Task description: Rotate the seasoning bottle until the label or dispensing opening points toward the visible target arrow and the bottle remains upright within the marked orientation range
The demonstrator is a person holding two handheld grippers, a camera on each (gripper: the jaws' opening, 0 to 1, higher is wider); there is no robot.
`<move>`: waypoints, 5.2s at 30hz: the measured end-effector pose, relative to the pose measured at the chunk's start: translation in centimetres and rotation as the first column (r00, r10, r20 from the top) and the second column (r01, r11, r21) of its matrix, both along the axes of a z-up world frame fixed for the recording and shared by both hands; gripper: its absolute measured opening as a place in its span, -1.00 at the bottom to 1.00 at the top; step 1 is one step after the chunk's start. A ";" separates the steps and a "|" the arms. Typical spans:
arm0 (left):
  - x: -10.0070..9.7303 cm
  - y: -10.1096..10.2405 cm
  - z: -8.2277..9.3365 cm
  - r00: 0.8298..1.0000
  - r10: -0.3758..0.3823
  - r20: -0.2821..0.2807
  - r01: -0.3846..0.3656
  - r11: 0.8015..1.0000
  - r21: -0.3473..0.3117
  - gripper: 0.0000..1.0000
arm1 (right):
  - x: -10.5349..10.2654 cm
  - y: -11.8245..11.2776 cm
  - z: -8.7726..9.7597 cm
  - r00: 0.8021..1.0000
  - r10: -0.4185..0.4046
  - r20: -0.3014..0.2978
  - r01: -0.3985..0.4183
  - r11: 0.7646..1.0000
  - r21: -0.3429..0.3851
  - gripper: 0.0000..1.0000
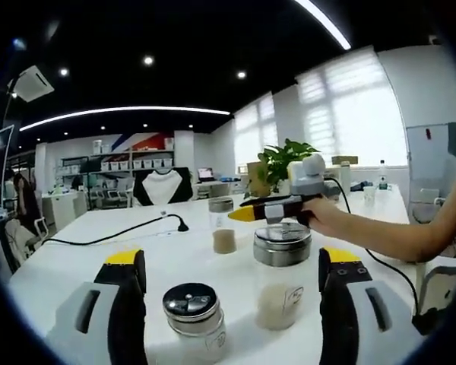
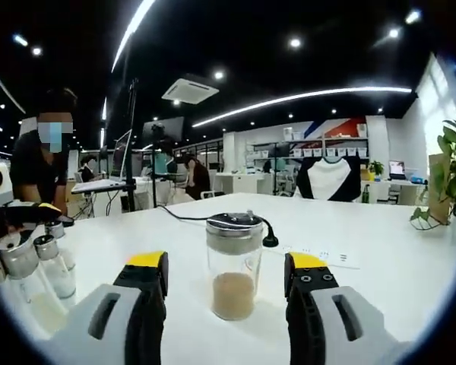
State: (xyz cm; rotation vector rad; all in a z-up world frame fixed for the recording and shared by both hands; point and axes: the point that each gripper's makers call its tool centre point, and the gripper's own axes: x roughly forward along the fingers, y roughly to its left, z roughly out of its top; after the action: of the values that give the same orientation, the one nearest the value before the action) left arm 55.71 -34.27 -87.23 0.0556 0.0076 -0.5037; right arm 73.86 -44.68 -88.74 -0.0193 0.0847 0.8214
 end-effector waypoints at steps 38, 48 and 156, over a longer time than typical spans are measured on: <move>-0.1 0.0 -0.9 1.000 -0.024 -0.018 0.024 0.999 0.032 0.82 | 4.3 3.2 -0.1 1.000 0.007 0.025 -0.007 1.000 0.002 -0.23; -0.2 -0.4 -0.8 0.999 -0.038 -0.022 0.038 0.999 0.011 0.81 | 4.7 2.9 -0.3 0.999 -0.031 0.025 0.032 0.999 -0.022 -0.24; -5.5 -11.4 1.3 0.948 -0.316 0.046 0.311 0.947 0.082 0.61 | -15.5 -7.0 3.4 0.996 -0.028 0.081 0.020 0.995 0.094 -0.26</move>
State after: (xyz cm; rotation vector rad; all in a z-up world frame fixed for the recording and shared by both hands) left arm 50.23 -45.65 -85.92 0.1455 -0.0405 -0.8210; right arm 58.33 -51.64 -85.31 0.0354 -0.0305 0.7986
